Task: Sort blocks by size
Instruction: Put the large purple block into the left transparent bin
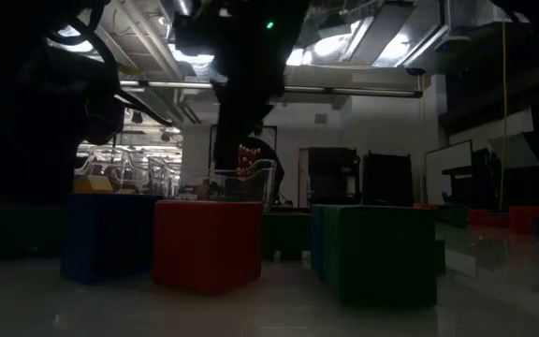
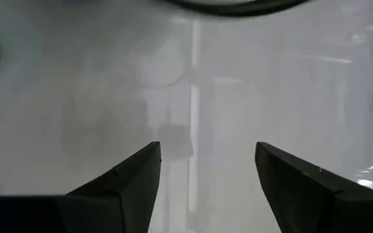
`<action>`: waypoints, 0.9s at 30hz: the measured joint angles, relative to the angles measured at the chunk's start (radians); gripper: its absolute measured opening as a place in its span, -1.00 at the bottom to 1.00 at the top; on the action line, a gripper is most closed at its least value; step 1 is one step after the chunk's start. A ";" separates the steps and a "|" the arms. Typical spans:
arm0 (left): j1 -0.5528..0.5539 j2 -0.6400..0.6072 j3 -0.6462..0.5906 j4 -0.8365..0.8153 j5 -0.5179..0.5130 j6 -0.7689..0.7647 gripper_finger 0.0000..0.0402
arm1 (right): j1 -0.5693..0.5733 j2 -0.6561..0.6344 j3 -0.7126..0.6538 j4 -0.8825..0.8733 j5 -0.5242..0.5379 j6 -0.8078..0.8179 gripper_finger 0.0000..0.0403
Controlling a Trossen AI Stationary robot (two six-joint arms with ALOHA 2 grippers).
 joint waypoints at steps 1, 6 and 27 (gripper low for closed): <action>0.000 0.000 0.000 -0.003 0.000 0.007 -0.38 | 0.017 0.000 0.000 -0.014 0.000 0.000 0.23; 0.000 0.000 0.000 -0.036 0.000 0.036 -0.67 | 0.096 0.000 0.000 -0.062 0.000 0.000 0.23; 0.134 -0.181 -0.005 -0.052 -0.002 0.310 -0.79 | 0.183 0.026 0.001 -0.011 -0.331 0.189 0.23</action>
